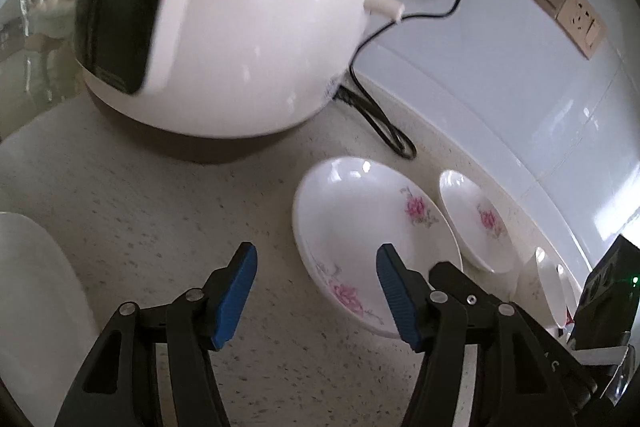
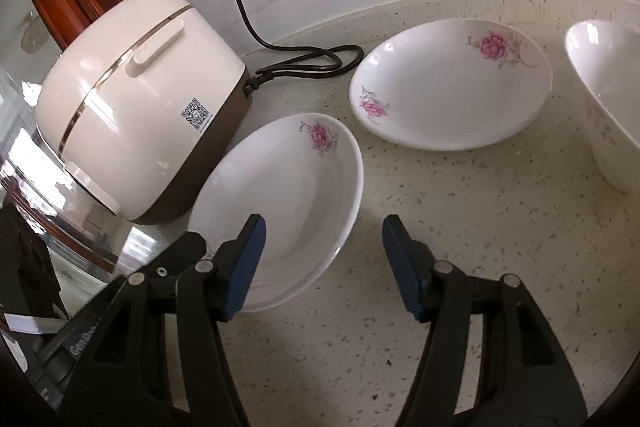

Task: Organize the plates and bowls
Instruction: 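Reach both grippers to the pink-flower plate by the rice cooker and grasp it, then lift the plate with both grippers and carry it over the placed plate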

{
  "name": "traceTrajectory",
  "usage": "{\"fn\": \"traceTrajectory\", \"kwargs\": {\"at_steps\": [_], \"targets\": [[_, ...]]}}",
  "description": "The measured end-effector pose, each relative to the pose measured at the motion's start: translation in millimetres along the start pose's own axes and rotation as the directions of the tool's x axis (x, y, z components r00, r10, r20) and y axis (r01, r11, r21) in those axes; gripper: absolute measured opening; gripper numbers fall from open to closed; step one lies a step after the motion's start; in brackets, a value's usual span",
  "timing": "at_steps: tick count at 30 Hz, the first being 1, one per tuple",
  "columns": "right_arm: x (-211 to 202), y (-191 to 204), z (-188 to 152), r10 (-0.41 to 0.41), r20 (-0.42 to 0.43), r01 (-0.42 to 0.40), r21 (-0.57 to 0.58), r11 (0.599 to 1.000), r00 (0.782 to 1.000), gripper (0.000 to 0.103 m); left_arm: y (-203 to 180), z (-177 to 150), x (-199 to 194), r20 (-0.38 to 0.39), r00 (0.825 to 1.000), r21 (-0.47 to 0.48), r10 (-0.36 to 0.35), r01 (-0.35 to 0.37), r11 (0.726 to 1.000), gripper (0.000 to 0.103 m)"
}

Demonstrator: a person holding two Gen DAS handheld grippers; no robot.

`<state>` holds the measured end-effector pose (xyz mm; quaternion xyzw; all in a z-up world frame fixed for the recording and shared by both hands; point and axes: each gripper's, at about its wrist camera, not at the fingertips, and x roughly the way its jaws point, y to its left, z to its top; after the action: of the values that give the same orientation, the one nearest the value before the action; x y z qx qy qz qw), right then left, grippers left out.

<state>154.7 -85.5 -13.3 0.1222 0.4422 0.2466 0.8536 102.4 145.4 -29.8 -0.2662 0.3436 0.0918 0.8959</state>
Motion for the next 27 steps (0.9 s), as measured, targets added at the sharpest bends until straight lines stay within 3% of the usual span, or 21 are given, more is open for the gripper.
{"fn": "traceTrajectory", "kwargs": {"at_steps": [3,8,11,19,27], "targets": [[3.4,3.0,-0.1,-0.012,-0.009,0.012,-0.022,1.000,1.000,0.054,-1.5,-2.8,8.2,-0.031,1.000,0.007,-0.002,0.002,1.000,0.052],[6.3,6.4,0.0,0.003,-0.024,-0.004,-0.050,0.999,1.000,0.052,-1.8,-4.6,13.8,-0.051,0.999,0.011,0.004,-0.004,1.000,0.044],[7.8,7.3,0.0,0.008,-0.032,-0.010,-0.055,0.998,0.999,0.047,-4.9,-7.3,15.0,-0.059,0.998,0.038,0.008,-0.005,0.999,0.031],[9.6,7.6,1.3,-0.025,-0.038,0.023,-0.060,0.998,0.999,0.030,-12.2,-9.8,18.0,-0.057,0.998,0.081,0.017,-0.012,0.997,0.030],[7.1,5.4,0.8,-0.029,-0.034,0.027,-0.052,0.998,0.999,0.025,-15.7,-12.0,14.4,-0.044,0.998,0.102,0.041,-0.036,0.994,0.029]]}}
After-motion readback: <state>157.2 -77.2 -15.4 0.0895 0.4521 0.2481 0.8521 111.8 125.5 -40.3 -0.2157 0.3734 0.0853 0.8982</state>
